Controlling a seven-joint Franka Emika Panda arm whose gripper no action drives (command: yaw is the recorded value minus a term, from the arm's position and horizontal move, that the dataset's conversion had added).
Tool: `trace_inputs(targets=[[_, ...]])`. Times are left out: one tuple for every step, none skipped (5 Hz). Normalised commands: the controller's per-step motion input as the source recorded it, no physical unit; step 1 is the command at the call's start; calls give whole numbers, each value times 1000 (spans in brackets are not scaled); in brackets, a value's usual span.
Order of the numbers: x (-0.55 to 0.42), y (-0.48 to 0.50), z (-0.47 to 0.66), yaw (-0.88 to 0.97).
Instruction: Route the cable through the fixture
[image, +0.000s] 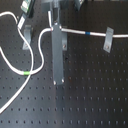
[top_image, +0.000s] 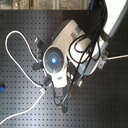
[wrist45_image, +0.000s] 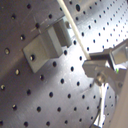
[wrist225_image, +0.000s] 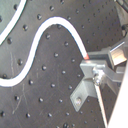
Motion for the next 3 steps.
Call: trace_inputs(targets=[[475, 34, -55, 0], [439, 38, 0, 0], [4, -23, 0, 0]])
